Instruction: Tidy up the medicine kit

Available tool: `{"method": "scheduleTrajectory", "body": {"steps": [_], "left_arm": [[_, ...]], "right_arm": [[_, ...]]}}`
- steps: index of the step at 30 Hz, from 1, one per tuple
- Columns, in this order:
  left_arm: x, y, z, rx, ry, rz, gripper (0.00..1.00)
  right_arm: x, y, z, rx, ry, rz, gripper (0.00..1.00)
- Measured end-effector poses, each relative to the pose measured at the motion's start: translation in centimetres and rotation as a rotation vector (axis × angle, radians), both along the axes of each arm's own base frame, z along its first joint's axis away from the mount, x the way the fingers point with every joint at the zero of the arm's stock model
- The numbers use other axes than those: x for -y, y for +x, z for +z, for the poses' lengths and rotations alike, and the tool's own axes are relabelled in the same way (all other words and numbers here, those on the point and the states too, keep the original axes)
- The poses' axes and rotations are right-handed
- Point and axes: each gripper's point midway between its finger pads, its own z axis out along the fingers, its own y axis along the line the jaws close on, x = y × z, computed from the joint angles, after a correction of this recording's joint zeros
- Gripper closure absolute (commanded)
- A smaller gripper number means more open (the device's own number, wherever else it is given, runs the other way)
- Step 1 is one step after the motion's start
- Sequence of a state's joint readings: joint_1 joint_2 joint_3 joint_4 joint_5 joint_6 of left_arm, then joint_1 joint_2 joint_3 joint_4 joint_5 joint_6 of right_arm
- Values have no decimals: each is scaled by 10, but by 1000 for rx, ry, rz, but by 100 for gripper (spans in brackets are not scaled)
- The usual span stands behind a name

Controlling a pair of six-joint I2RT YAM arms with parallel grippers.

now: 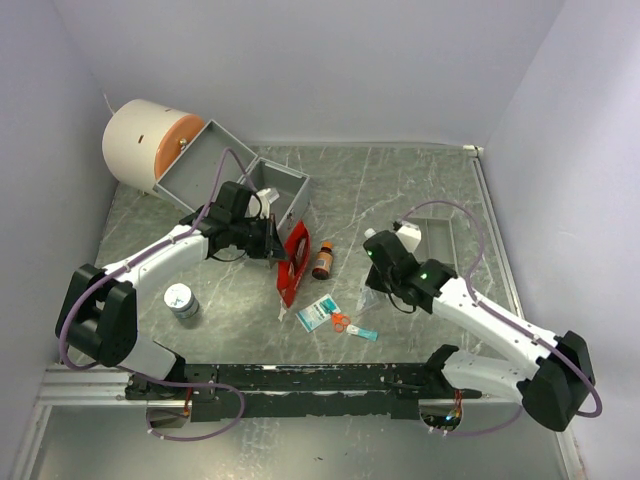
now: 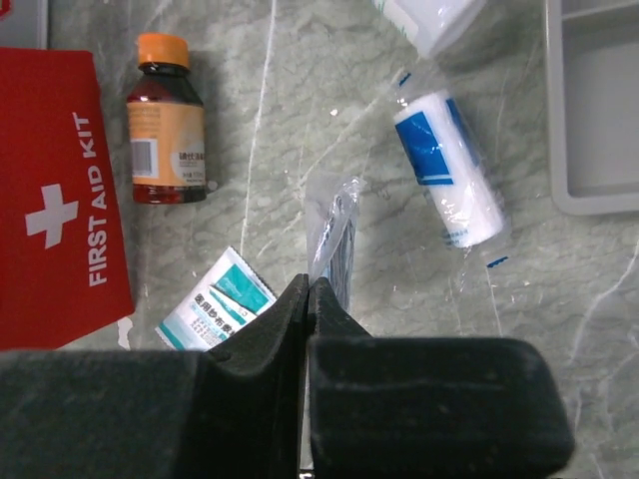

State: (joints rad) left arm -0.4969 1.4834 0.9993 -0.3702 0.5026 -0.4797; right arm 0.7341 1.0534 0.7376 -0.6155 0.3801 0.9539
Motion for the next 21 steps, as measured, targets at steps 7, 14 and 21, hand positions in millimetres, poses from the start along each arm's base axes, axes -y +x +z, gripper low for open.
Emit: {"method": "scheduleTrajectory", "body": {"steps": [7, 14, 21], "left_arm": [[8, 4, 9, -8, -56, 21, 93], [10, 5, 11, -8, -77, 40, 93], [12, 5, 10, -29, -98, 69, 93]], "right_arm": [[-1, 10, 30, 17, -60, 35, 100], [-12, 23, 50, 43, -75, 82, 100], [-36, 41, 88, 88, -26, 110, 100]]}}
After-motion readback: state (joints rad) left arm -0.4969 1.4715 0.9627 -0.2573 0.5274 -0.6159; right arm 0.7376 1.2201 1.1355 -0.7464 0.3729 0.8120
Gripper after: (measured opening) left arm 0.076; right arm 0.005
